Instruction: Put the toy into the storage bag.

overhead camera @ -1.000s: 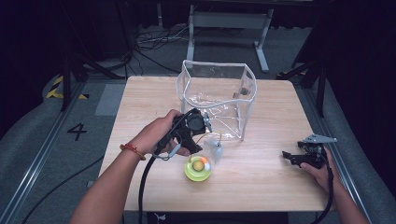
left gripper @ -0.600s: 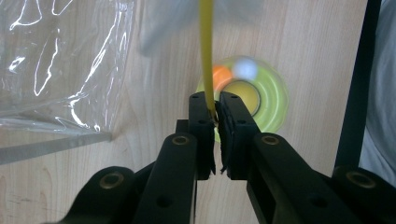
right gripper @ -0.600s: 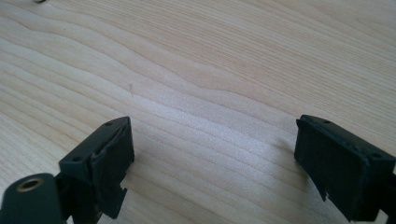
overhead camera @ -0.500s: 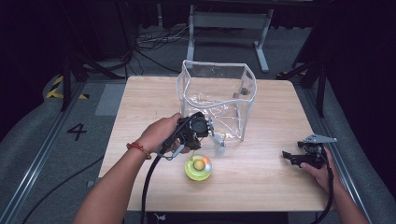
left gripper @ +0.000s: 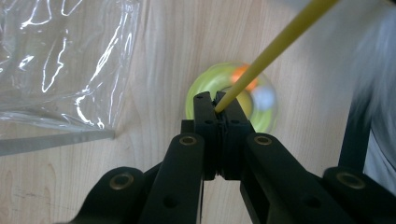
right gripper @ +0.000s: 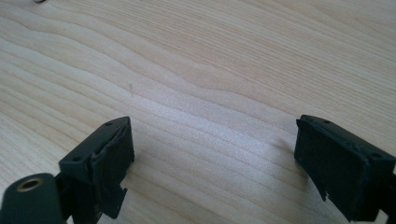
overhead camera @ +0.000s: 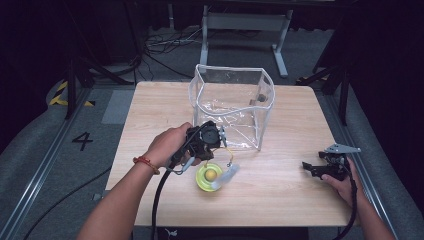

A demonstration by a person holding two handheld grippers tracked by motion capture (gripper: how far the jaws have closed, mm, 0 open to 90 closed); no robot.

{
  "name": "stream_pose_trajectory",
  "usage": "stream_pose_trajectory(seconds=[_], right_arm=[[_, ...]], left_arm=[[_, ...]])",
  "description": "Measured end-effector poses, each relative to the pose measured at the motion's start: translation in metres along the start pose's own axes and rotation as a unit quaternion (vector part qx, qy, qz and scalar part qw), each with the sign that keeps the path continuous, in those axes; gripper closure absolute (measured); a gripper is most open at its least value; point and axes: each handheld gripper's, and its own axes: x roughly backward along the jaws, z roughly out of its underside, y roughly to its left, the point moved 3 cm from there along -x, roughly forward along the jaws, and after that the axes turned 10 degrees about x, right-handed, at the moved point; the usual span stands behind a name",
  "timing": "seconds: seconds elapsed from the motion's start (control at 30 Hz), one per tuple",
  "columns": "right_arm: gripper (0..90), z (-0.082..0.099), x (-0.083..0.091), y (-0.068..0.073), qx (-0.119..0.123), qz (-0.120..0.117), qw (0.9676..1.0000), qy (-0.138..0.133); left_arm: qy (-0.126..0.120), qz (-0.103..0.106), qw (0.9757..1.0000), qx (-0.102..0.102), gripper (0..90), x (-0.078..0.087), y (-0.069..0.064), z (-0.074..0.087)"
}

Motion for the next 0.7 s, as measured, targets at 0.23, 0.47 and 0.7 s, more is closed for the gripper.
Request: stream_pose_trajectory(seconds=[0.23,0.47,0.7], right_arm=[[12.2,0.000,0.000,0.000,0.000,0.000,1.0000,0.000],[12.3,0.000,0.000,0.000,0.000,0.000,1.0000,0.000],[12.2,0.000,0.000,0.000,0.000,0.000,1.0000,0.000]], left_arm=[[-0.029,-0.008,0.9994,0.020,88.4,0.011,0.003,0.003],[-0.054,-0.012,0.9983,0.018,88.4,0.040,0.005,0.000],[-0.074,-0.037,0.9961,0.031,88.4,0.072,0.008,-0.006]])
